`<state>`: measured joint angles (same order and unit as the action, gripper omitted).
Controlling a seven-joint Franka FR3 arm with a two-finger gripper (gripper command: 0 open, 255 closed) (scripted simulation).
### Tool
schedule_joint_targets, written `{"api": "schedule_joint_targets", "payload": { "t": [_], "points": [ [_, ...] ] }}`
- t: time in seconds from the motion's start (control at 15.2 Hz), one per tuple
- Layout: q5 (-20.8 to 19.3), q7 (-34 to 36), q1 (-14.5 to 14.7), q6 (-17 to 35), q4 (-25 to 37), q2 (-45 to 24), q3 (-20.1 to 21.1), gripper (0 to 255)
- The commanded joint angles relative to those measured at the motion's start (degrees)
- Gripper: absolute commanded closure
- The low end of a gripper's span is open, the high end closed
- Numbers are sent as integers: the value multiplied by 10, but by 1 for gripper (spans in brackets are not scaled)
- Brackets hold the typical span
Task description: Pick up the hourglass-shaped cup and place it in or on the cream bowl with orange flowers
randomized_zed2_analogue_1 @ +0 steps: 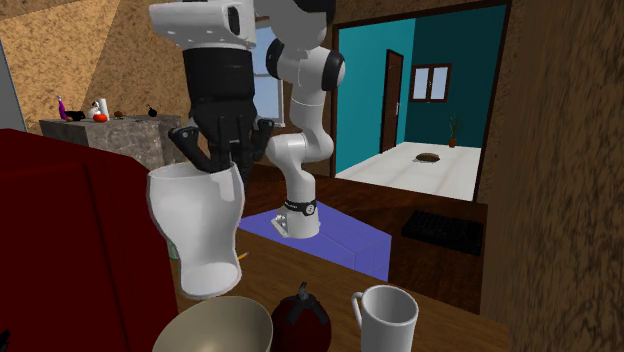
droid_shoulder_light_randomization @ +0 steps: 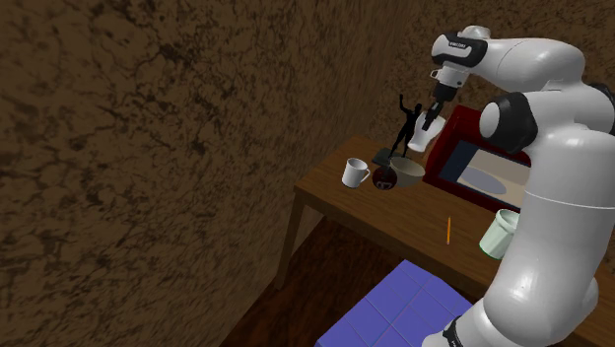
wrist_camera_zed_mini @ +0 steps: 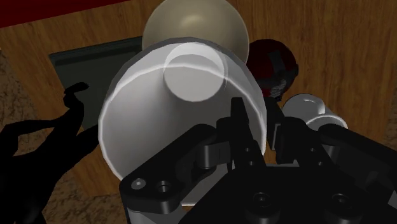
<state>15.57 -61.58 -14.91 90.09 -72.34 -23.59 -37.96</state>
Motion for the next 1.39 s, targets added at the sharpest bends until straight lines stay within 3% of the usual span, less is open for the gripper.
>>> {"api": "schedule_joint_targets", "payload": {
  "t": [0.0,0.99,1.32],
  "points": [
    [-2,-1,5,18,-21,4,0,255],
    [-1,-10,25,137,-147,8,4,255],
    [-1,-10,25,137,-147,8,4,255]
  ]
}}
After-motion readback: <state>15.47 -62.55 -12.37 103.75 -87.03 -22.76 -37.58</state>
